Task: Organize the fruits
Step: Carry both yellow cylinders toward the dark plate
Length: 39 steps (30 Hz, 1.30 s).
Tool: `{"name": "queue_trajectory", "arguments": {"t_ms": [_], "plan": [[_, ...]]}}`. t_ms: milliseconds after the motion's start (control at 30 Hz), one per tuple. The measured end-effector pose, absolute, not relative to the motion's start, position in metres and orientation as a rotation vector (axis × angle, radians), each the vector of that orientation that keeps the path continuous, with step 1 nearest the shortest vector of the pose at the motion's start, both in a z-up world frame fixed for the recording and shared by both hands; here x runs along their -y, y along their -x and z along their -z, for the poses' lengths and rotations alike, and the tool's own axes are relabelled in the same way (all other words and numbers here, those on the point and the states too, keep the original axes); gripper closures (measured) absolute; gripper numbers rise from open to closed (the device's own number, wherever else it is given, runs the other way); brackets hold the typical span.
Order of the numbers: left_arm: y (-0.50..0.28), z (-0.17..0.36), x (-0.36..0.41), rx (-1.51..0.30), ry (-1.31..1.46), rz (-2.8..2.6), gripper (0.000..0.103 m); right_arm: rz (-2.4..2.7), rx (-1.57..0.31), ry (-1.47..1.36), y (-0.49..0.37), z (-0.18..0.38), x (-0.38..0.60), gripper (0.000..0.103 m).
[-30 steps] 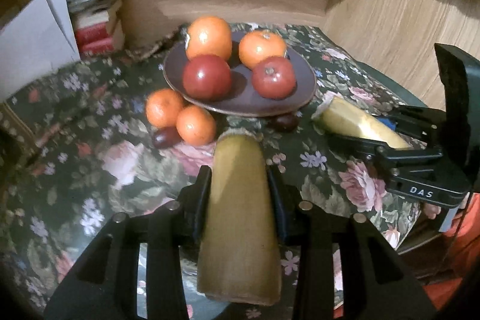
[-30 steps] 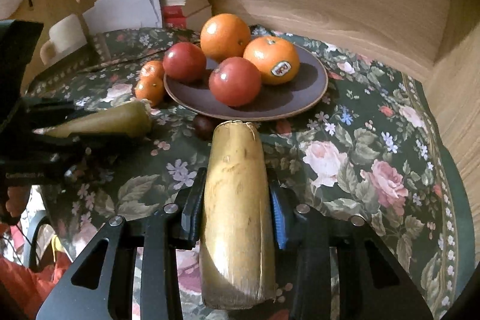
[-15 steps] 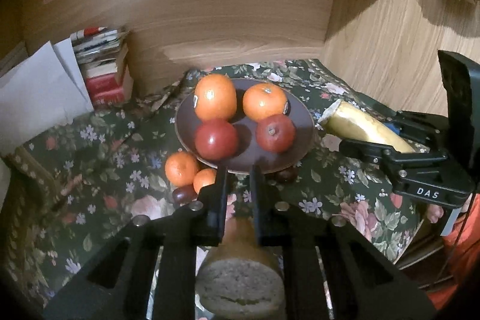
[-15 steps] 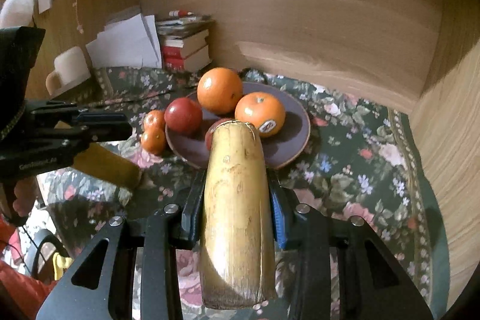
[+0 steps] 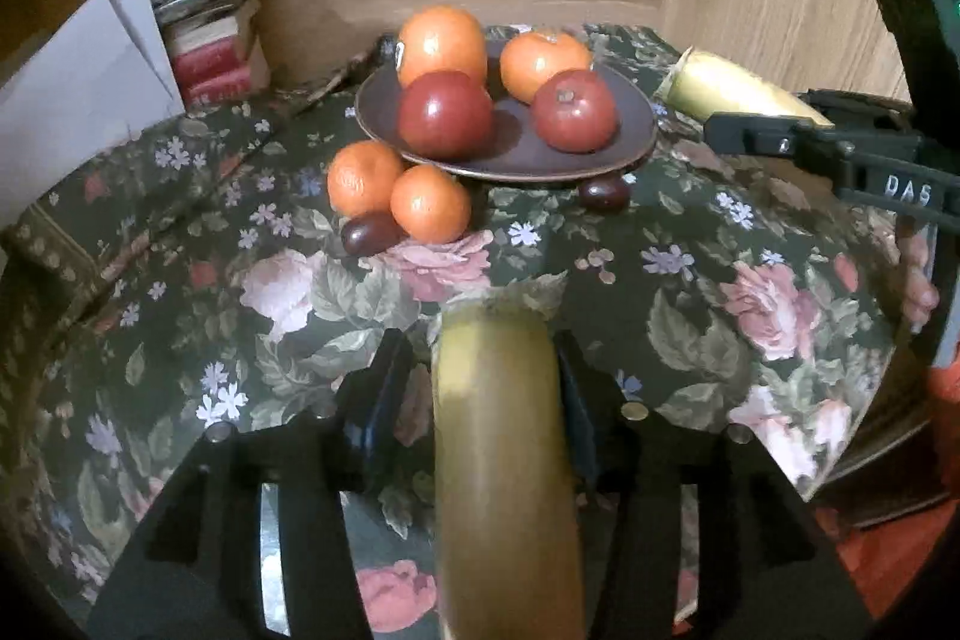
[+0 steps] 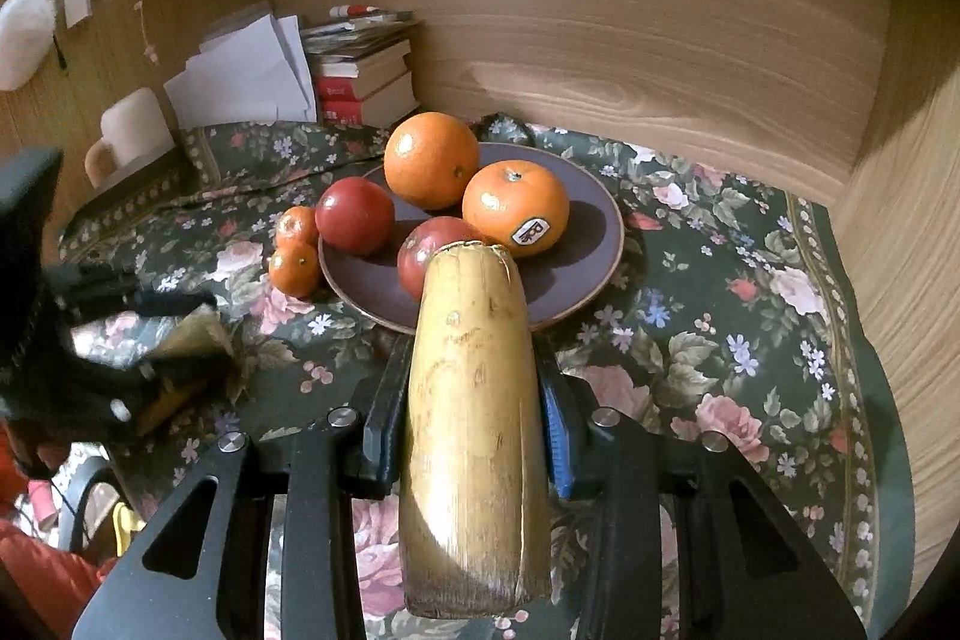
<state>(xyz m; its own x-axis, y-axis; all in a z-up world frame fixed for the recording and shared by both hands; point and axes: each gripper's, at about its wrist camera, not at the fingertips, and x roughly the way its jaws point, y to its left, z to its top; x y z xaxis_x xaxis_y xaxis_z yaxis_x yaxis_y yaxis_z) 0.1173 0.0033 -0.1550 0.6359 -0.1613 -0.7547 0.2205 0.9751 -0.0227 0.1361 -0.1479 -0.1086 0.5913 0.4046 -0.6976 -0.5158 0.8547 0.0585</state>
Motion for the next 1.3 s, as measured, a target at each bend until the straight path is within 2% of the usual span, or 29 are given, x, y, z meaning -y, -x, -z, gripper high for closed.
{"name": "queue_trajectory", "arguments": {"t_ms": [167, 267, 533, 1000, 1300], "plan": [[-0.119, 0.156, -0.007, -0.868, -0.056, 0.222, 0.056, -0.542, -0.772, 0.161, -0.135, 0.109, 0.146, 0.069], [-0.118, 0.152, -0.011, -0.879, -0.039, 0.236, 0.066, -0.541, -0.771, 0.168, -0.134, 0.109, 0.146, 0.069], [-0.118, 0.138, -0.008, -0.863, -0.018, 0.241, 0.066, -0.527, -0.749, 0.152, -0.139, 0.104, 0.151, 0.069], [-0.17, 0.089, 0.01, -0.761, -0.013, 0.301, 0.066, -0.5, -0.696, 0.135, -0.164, 0.088, 0.156, 0.069], [-0.214, 0.078, 0.027, -0.741, -0.047, 0.321, 0.067, -0.482, -0.71, 0.118, -0.192, 0.088, 0.16, 0.069]]}}
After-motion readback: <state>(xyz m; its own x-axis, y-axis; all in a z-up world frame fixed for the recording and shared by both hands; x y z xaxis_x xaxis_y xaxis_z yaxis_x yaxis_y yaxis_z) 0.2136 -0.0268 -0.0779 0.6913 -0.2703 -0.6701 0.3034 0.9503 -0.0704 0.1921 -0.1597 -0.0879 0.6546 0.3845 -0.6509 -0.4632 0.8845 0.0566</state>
